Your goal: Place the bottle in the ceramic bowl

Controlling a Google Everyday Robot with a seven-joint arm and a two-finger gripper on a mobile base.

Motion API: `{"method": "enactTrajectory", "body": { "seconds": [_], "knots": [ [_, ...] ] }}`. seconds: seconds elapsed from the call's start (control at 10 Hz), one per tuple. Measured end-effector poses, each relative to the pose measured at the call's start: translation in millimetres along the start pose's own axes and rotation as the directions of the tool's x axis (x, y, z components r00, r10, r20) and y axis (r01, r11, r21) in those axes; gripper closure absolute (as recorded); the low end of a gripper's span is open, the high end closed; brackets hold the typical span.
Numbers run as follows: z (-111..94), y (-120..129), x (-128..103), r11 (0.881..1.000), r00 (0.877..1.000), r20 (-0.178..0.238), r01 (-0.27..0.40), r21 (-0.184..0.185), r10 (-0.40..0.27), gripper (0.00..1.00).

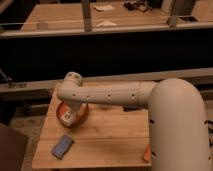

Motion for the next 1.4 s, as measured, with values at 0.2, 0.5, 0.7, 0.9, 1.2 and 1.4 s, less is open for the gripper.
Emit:
{"method": "enactTrajectory", "body": {
  "seconds": [0.2, 0.5, 0.7, 0.9, 1.2, 1.4],
  "knots": [
    [-0.2, -0.5, -0.9, 1.0, 1.0, 0.002, 0.001, 0.004, -0.001, 0.52],
    [-0.4, -1.0, -2.2, 1.0, 1.0, 0.004, 0.002, 0.008, -0.002, 0.48],
    [-0.7, -1.6, -2.6, 1.0, 1.0, 0.006, 0.002, 0.012, -0.002, 0.55],
    [-1.0, -2.2, -2.1, 1.0, 1.0, 0.008, 0.002, 0.016, -0.002, 0.56],
    [-0.8, -3.6, -1.1, 1.0, 1.0, 0.007, 0.003, 0.022, -0.003, 0.75],
    [-1.1, -4.1, -1.3, 1.0, 1.0, 0.009, 0.003, 0.025, -0.003, 0.68]
  ]
}}
